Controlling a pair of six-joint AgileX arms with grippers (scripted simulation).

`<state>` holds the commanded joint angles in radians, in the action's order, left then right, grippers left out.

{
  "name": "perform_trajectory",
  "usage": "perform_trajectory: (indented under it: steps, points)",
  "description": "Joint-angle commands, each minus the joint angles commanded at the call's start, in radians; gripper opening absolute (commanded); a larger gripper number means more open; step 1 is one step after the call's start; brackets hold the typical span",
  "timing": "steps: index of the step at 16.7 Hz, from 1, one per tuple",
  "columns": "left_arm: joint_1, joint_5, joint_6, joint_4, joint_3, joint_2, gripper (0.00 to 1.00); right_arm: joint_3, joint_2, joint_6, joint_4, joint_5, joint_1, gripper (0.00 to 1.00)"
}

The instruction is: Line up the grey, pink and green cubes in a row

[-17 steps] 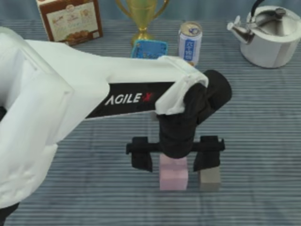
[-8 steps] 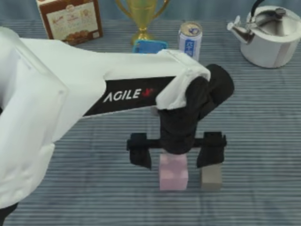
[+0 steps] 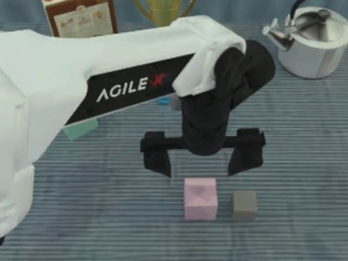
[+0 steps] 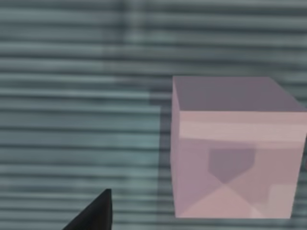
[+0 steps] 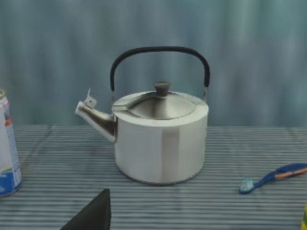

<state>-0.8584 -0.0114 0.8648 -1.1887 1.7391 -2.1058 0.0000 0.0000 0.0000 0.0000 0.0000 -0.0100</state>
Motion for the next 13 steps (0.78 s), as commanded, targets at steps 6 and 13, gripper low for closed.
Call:
perform_trajectory:
  steps: [6,13]
  points:
    - [0.022,0.000,-0.065,-0.005,0.020,-0.019,1.00,0.000,0.000,0.000,0.000,0.000,0.000,1.00]
    - [0.222,0.005,-0.532,-0.056,0.134,-0.105,1.00,0.000,0.000,0.000,0.000,0.000,0.000,1.00]
